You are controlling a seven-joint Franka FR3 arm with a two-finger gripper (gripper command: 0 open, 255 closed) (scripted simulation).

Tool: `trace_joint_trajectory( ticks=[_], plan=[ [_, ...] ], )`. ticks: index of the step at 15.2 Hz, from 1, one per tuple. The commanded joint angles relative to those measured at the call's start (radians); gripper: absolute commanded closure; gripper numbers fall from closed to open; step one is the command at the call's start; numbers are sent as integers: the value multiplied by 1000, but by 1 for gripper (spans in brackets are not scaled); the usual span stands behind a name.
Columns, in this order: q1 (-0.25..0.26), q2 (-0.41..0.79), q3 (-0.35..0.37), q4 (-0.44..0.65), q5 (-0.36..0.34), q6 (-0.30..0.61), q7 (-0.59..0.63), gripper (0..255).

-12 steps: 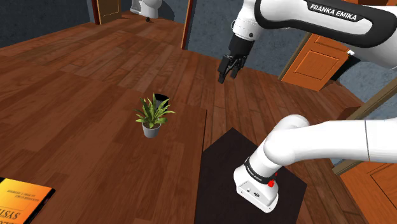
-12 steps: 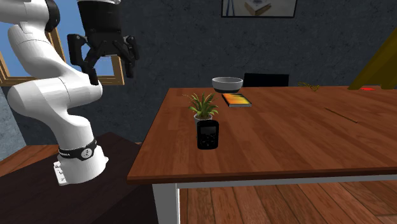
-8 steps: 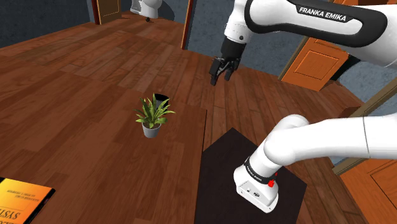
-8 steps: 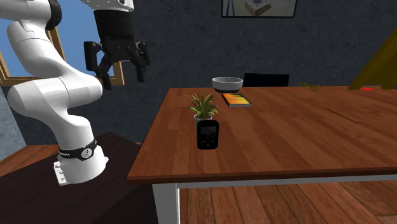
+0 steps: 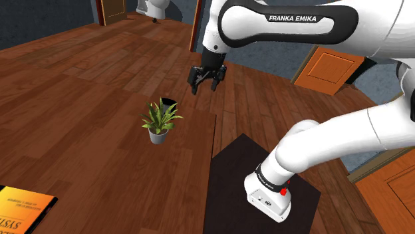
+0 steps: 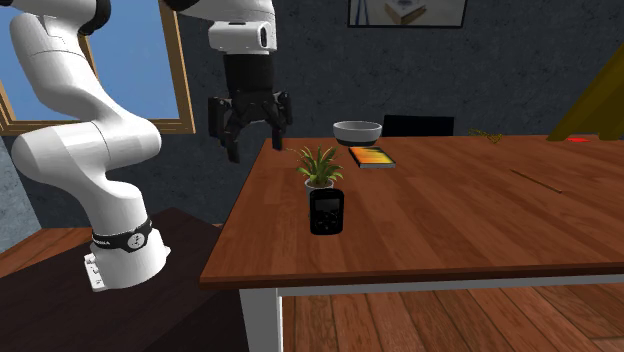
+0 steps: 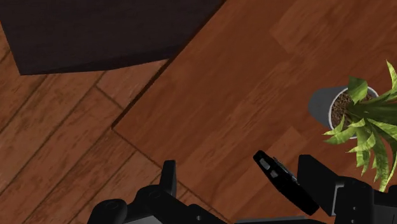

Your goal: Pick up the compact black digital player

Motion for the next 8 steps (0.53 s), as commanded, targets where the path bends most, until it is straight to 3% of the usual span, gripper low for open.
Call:
trace_joint_trajectory(
  ticks=[1, 8],
  plan=[
    [-6, 68, 40, 21, 6, 52, 69, 0],
    [-38, 339, 160, 162, -43, 188, 315, 0]
  ],
)
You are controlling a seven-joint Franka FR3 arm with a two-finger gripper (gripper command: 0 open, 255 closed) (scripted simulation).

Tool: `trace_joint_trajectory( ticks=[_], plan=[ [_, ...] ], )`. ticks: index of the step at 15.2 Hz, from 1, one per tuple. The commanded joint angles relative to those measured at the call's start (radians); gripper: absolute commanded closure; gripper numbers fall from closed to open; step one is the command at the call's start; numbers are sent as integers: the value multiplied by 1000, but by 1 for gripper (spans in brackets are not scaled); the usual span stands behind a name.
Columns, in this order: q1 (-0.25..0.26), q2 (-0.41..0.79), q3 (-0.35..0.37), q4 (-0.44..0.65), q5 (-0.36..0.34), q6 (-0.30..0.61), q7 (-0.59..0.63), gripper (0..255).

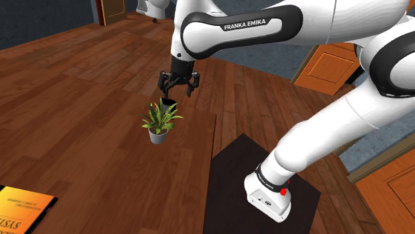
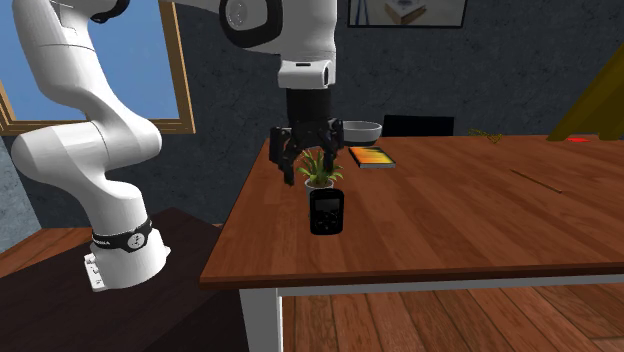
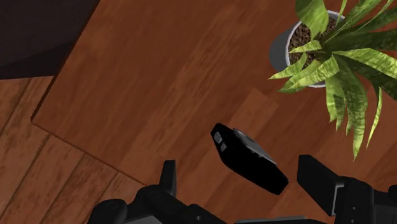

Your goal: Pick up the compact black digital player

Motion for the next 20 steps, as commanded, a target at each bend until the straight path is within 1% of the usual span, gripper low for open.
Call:
trace_joint_trajectory(
  ticks=[1, 2, 9, 11, 12, 20],
  plan=[
    [-9, 86, 28, 51, -29, 34, 77, 0],
    [-11, 123, 39, 74, -45, 46, 110, 0],
    [-8, 164, 44, 16, -60, 141, 122, 0],
    [-8, 167, 45, 12, -62, 149, 123, 0],
    [-8, 168, 45, 13, -62, 149, 123, 255],
    [-8, 170, 46, 15, -63, 149, 125, 255]
  ],
)
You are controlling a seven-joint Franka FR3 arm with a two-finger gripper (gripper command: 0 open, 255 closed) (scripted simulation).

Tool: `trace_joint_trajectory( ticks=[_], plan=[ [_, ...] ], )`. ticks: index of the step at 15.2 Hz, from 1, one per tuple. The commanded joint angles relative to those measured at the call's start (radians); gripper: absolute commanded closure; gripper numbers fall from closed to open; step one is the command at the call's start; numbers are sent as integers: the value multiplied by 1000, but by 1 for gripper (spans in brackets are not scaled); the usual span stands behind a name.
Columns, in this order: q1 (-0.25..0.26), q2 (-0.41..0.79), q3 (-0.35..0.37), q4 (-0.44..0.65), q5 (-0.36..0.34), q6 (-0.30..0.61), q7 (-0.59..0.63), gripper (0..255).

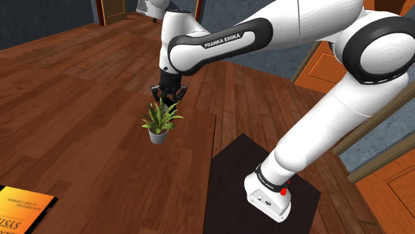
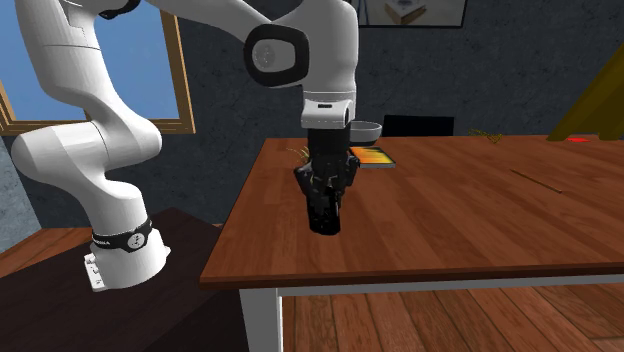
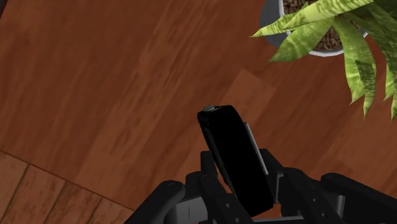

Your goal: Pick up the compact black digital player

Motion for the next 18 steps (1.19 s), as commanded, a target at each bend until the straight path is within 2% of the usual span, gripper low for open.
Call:
trace_joint_trajectory(
  ticks=[1, 16, 18],
  plan=[
    [2, -2, 1, -4, 3, 1, -1, 255],
    [0, -77, -14, 130, 28, -204, -20, 255],
    [0, -77, -15, 132, 28, -206, -20, 255]
  ],
)
